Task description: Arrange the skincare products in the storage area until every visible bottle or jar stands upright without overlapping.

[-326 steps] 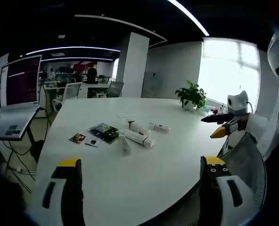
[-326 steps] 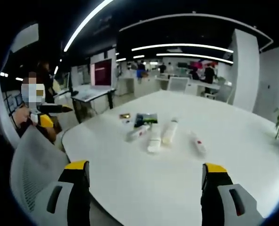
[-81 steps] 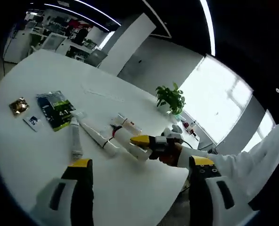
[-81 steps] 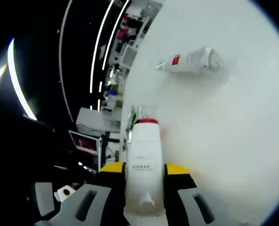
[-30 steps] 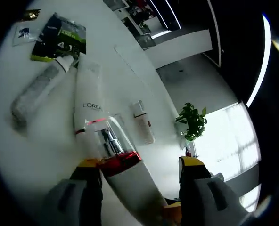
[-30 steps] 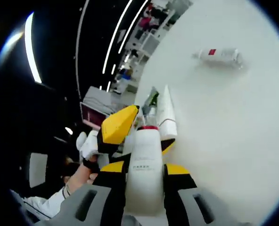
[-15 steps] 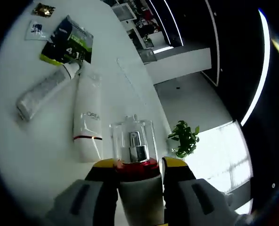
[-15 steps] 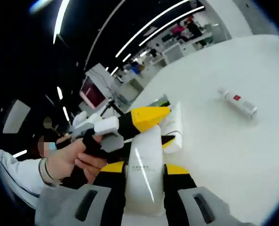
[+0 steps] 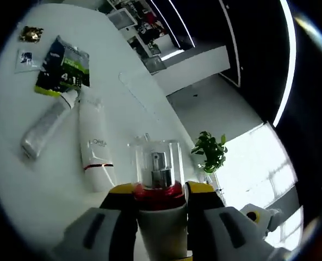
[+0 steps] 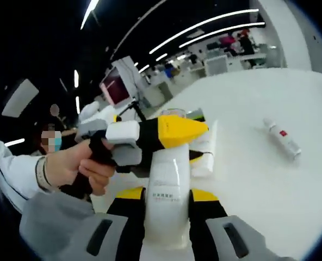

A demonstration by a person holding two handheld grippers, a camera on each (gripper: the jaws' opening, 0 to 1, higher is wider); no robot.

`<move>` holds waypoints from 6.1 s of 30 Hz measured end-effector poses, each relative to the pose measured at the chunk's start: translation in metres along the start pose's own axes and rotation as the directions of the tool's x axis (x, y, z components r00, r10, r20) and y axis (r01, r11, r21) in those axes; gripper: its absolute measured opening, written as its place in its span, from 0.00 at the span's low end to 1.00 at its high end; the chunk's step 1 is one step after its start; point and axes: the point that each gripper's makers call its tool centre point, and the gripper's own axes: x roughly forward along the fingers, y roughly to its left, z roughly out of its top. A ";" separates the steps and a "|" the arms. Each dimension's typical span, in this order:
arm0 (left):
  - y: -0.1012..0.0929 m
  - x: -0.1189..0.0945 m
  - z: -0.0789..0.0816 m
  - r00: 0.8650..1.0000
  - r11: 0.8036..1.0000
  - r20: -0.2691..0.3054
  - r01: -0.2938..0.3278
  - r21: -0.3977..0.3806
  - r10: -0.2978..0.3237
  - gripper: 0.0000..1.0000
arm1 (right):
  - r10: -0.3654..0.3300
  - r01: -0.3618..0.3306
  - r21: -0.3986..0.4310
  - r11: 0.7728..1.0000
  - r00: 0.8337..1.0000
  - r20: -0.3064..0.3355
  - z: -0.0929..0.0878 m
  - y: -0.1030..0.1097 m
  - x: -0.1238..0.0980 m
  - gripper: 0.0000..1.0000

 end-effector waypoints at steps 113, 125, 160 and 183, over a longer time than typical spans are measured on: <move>-0.052 -0.014 -0.051 0.937 0.280 -0.248 0.313 0.907 -0.246 0.32 | -0.357 0.395 -0.147 0.907 0.905 0.231 0.063 0.001 -0.039 0.22; -0.035 -0.023 -0.028 0.966 0.295 -0.196 0.240 0.925 -0.170 0.36 | -0.410 0.449 -0.127 0.884 0.878 0.248 0.077 -0.034 -0.045 0.21; 0.002 -0.102 -0.008 0.971 0.388 -0.234 0.197 0.900 0.050 0.95 | -0.435 0.473 -0.094 0.876 0.860 0.268 0.095 -0.063 -0.046 0.22; 0.006 -0.154 0.020 0.990 0.442 -0.111 0.061 0.895 0.090 0.99 | -0.400 0.455 -0.163 0.875 0.871 0.284 0.093 -0.050 -0.064 0.38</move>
